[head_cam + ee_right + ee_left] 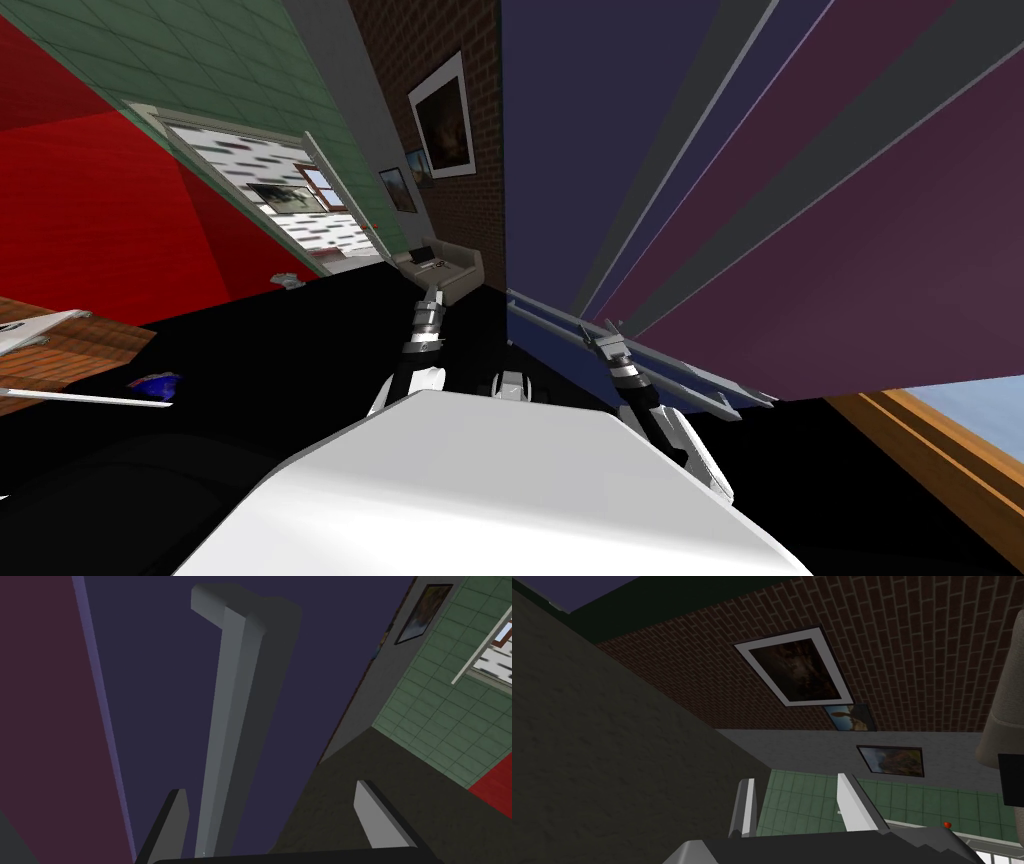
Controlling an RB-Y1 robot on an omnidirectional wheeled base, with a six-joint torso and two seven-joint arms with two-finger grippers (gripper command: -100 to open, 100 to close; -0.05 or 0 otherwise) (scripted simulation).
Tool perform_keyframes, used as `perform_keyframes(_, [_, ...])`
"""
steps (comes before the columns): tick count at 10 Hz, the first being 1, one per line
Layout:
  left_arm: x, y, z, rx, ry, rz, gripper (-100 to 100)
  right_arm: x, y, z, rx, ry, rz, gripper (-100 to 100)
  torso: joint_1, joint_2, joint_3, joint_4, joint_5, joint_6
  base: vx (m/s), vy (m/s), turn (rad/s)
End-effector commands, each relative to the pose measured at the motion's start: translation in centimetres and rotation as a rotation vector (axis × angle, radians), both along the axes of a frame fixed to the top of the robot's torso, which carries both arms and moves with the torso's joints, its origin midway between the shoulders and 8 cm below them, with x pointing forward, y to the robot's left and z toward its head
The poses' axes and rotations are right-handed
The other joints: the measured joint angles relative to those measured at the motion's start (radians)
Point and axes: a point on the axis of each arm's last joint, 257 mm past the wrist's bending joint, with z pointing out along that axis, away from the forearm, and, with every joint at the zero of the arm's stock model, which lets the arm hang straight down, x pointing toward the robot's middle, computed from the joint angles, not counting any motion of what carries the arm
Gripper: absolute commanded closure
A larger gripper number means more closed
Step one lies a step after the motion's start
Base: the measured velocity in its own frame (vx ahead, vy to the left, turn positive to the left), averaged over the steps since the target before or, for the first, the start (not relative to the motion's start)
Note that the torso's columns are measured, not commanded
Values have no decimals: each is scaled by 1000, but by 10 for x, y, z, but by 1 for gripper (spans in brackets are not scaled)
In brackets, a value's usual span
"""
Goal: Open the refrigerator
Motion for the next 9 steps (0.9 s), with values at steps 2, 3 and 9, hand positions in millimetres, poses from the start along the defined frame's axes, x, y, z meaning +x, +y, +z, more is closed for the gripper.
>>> perform_keyframes(2, [0,0,0,0,0,0,0,-1,-10,-20,-148,22,-26,-100,0,-1,0,0,0,0,92,36,9])
perform_keyframes(3, [0,0,0,0,0,0,0,-2,-14,-29,-210,32,-34,-100,-1,1,1,0,0,0,69,27,8])
perform_keyframes(9, [0,0,0,0,0,0,0,-8,-35,-62,-458,69,-53,-100,-1,1,1,0,0,0,79,26,8])
